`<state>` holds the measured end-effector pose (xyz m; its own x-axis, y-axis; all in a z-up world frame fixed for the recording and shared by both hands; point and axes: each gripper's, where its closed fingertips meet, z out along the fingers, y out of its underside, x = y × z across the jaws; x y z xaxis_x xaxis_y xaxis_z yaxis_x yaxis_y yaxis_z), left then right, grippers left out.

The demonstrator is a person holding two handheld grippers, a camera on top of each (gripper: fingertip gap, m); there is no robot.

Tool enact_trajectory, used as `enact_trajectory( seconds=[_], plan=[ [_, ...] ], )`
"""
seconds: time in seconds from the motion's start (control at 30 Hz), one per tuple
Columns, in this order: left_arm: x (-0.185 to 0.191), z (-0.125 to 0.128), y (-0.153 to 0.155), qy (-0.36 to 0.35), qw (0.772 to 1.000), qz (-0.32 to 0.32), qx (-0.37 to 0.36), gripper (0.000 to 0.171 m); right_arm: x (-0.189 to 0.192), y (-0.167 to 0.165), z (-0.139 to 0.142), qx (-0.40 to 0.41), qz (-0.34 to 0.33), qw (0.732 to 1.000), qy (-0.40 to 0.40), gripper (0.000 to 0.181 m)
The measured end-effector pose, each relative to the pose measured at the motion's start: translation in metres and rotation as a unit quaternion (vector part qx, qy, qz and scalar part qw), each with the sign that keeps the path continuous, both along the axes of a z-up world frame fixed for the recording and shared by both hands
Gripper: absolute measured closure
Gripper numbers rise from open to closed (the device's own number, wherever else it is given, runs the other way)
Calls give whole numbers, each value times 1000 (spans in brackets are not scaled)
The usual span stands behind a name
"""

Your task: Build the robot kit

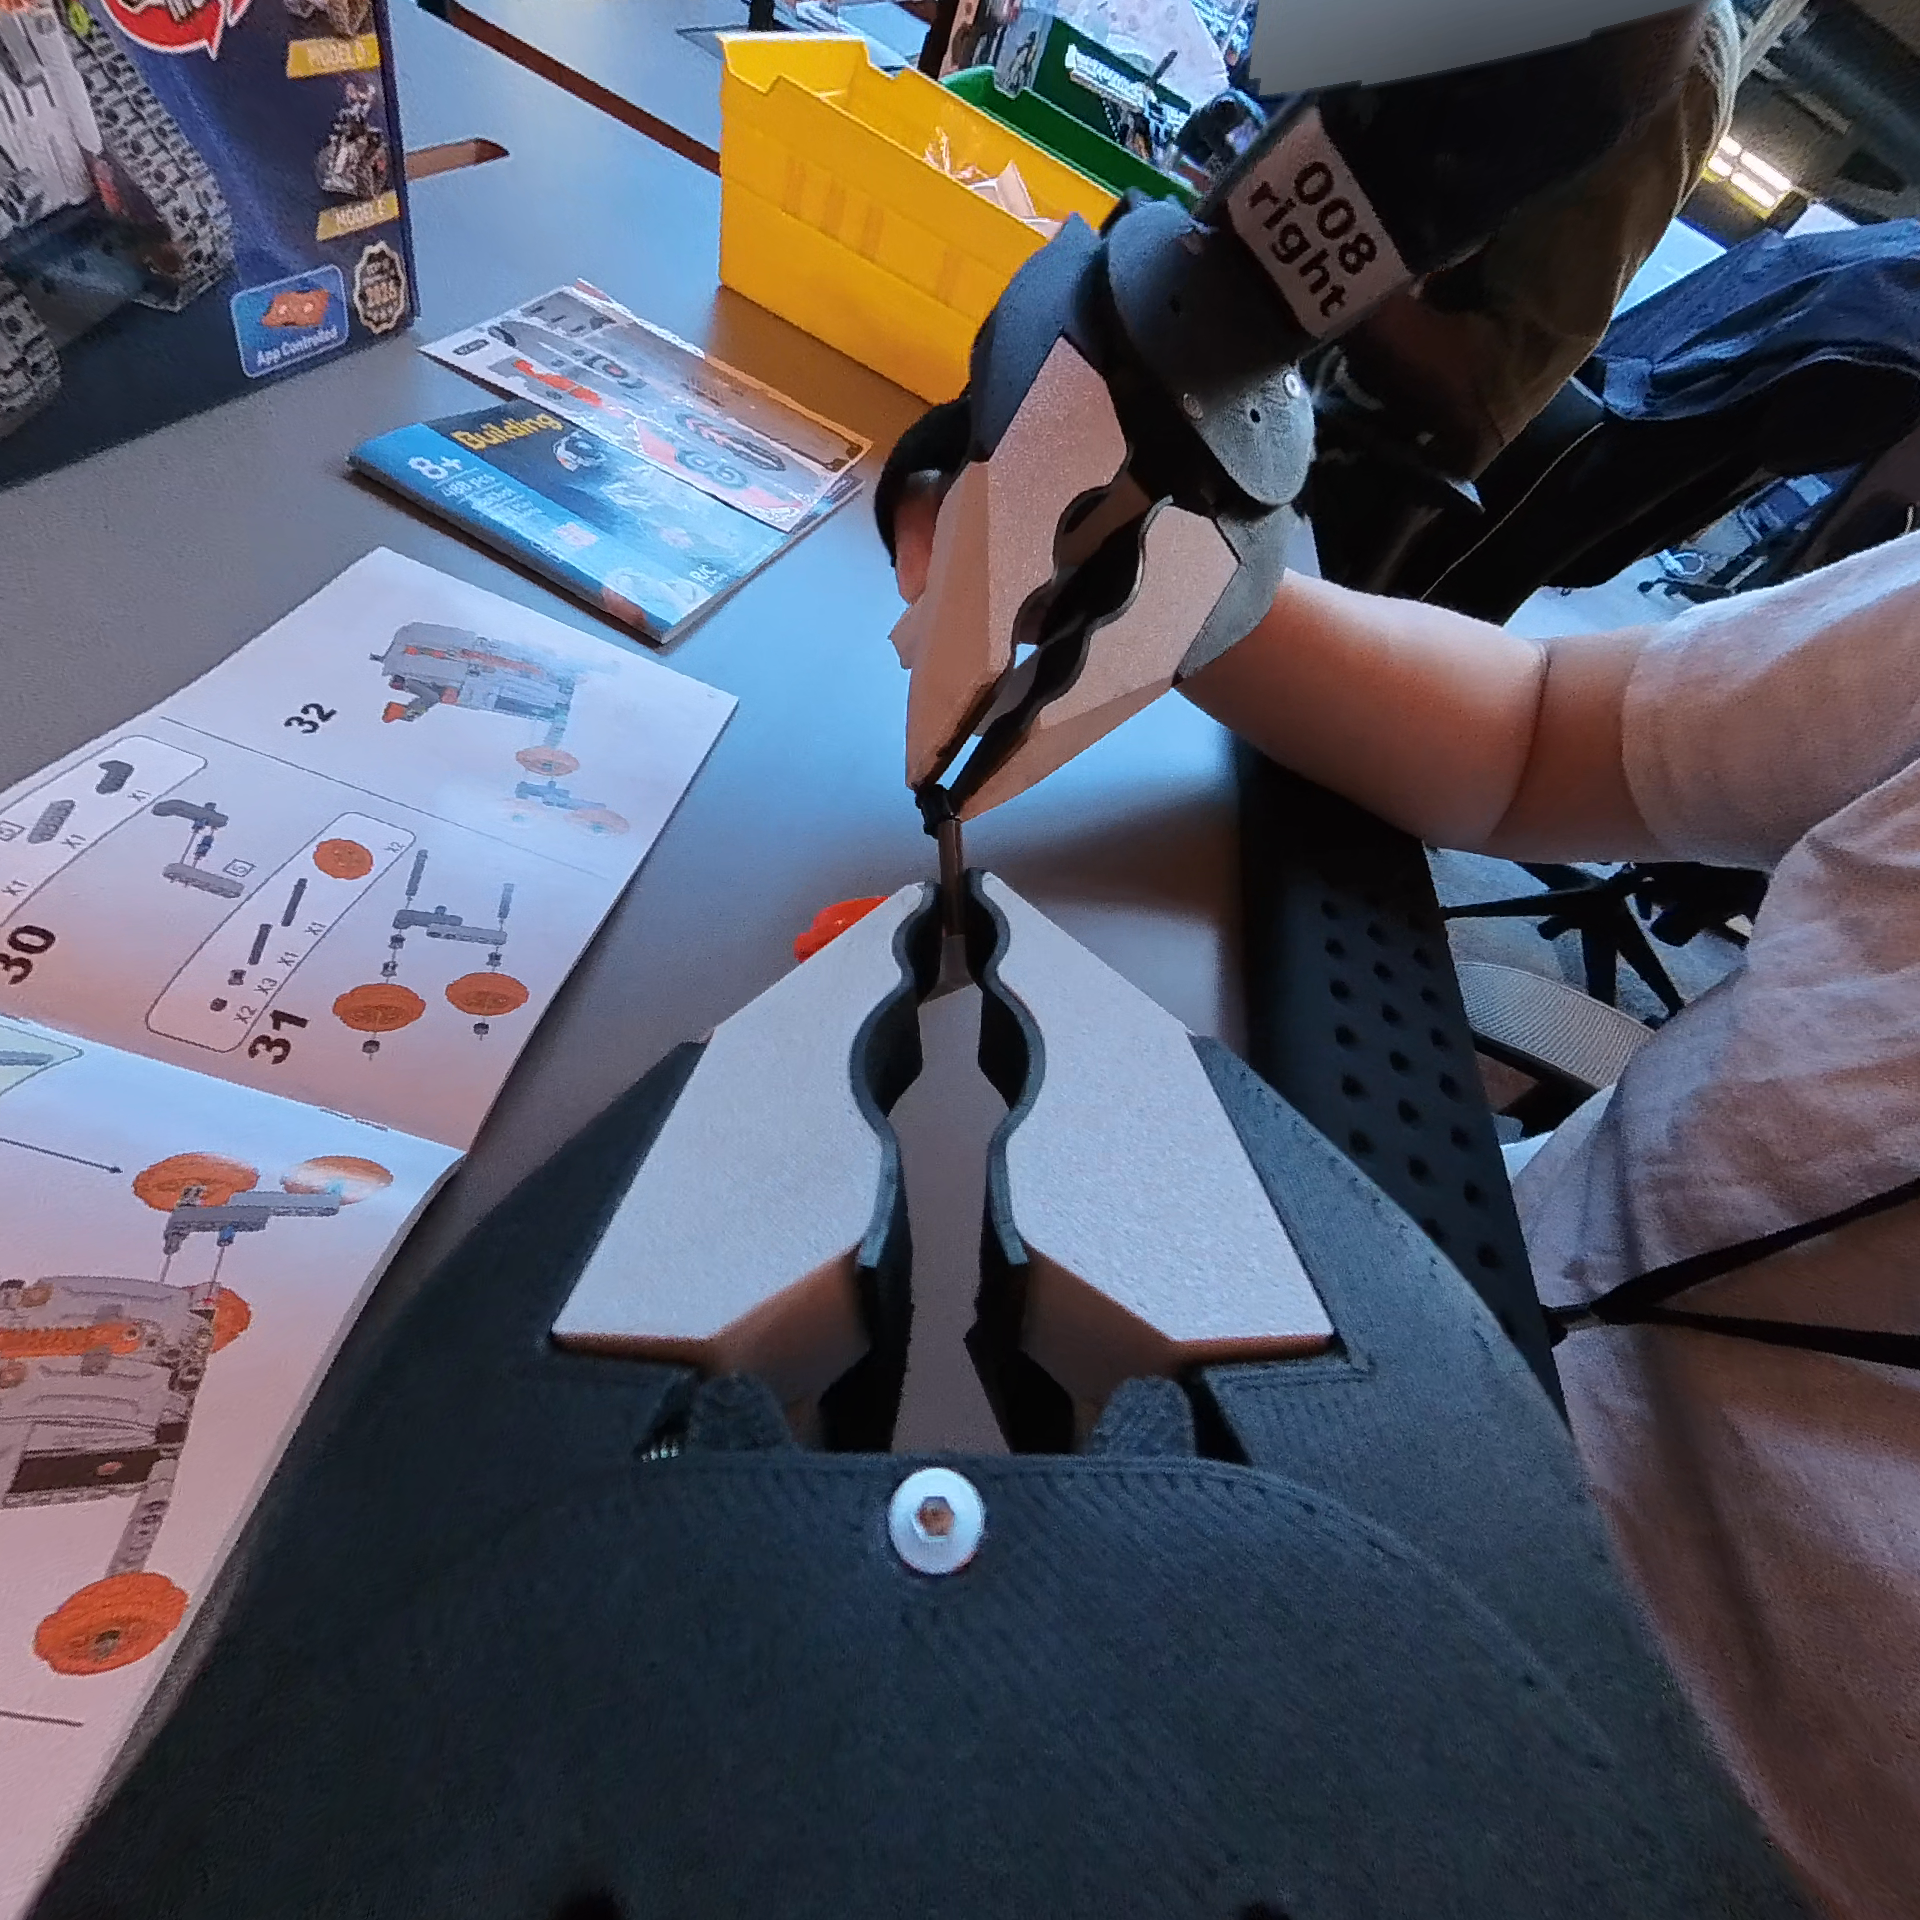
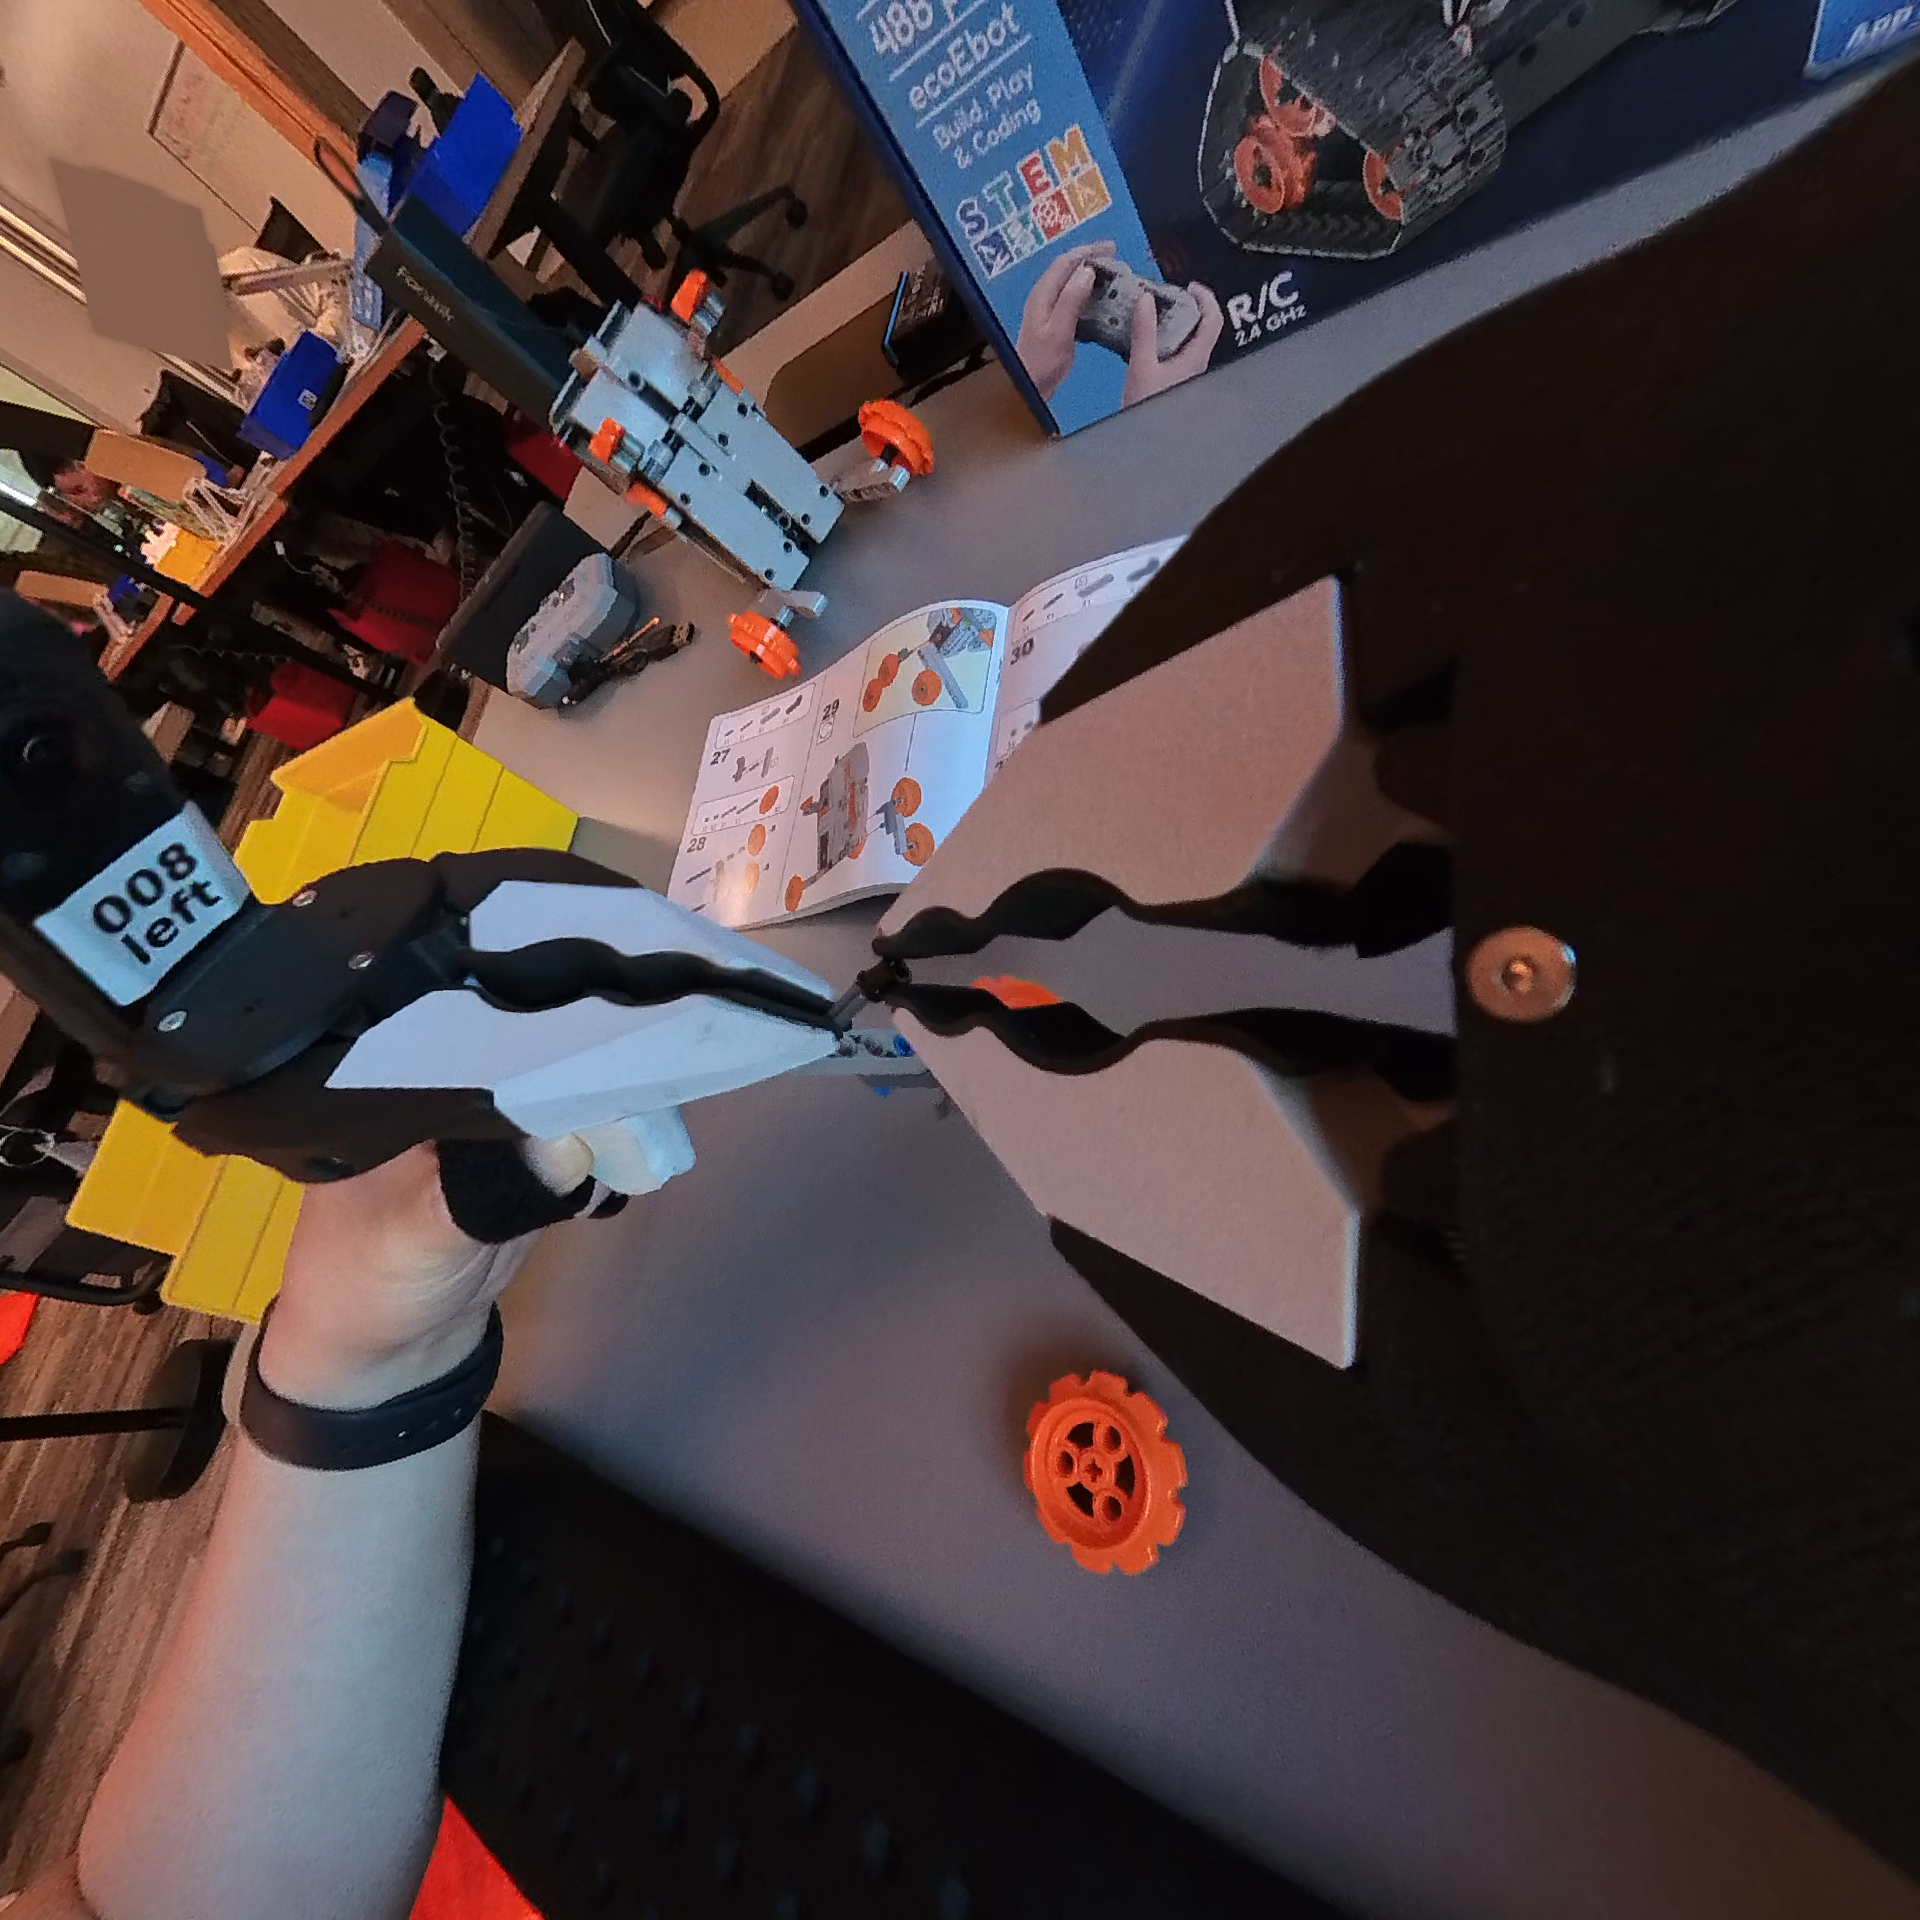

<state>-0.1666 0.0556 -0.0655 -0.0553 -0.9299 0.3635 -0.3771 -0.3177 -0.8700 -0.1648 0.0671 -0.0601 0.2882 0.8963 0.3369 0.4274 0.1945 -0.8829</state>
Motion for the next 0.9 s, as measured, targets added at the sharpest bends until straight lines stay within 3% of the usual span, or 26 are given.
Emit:
enact_trajectory(
  seconds=[0.23, 0.5, 0.9],
  plan=[
    [-2, -9, 6, 26, 999, 16, -11, 171, -2, 6, -11, 46, -30, 997, -62, 177],
    [-4, -25, 10, 83, 995, 32, 53, 171, -4, 10, -24, 56, -48, 991, -112, 177],
    [-2, -18, 1, 49, 998, -4, 43, 171, -2, 0, -16, 1, 8, 1000, -29, 177]
  ],
)
